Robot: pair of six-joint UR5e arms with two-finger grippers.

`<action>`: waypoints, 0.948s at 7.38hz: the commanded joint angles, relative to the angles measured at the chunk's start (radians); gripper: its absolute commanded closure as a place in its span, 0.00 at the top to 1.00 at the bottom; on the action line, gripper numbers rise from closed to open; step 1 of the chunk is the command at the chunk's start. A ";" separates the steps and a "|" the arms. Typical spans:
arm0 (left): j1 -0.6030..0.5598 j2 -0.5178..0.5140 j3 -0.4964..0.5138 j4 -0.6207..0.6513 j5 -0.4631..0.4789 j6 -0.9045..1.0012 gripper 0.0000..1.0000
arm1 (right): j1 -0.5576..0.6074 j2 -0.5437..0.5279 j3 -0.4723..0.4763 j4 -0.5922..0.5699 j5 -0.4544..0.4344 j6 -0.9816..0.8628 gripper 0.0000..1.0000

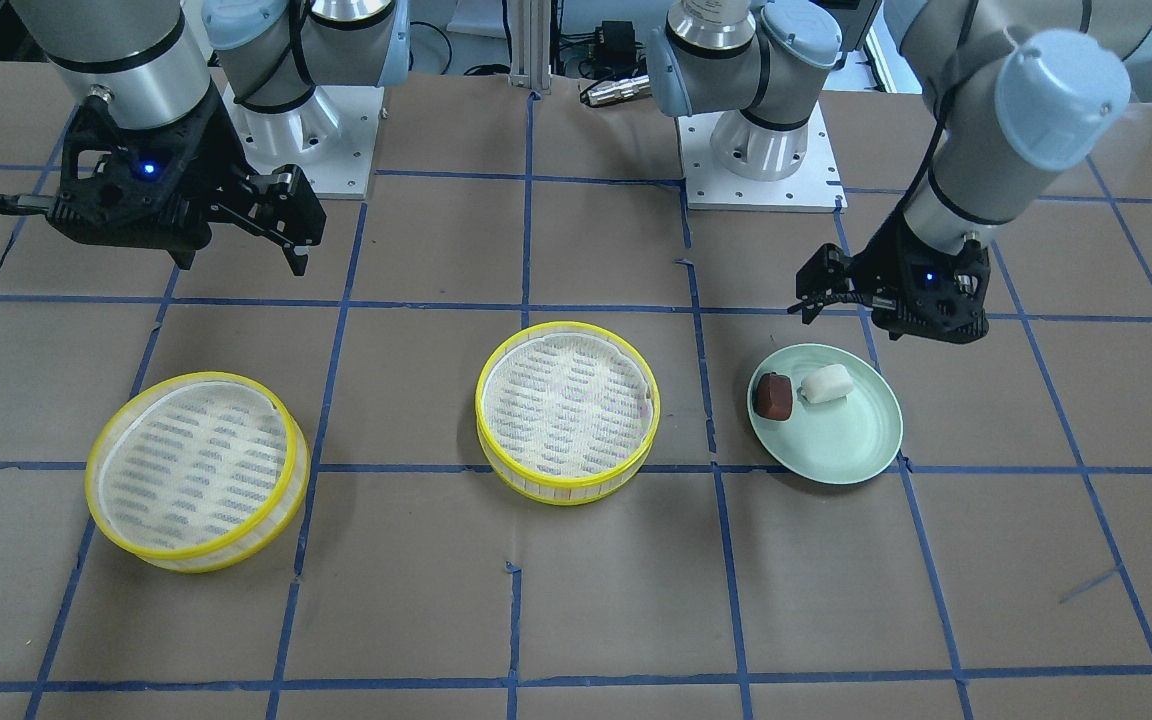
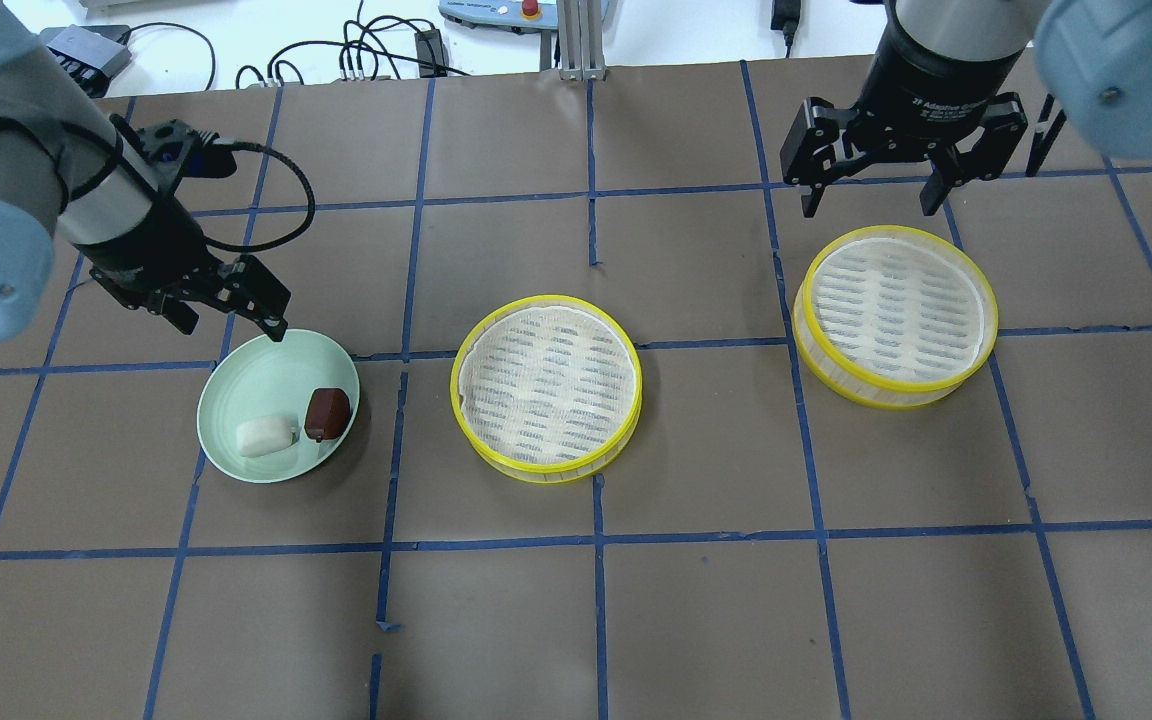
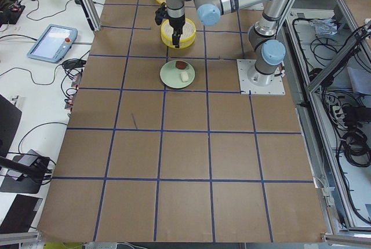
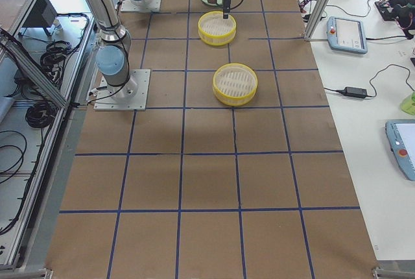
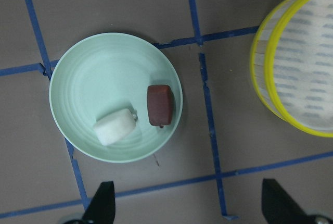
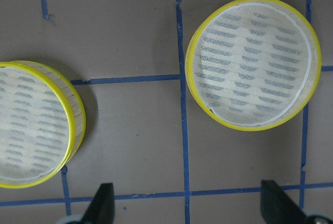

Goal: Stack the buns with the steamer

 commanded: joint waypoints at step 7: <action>0.093 -0.230 -0.194 0.317 0.120 0.045 0.40 | -0.345 0.254 0.236 -0.411 -0.098 -0.425 0.97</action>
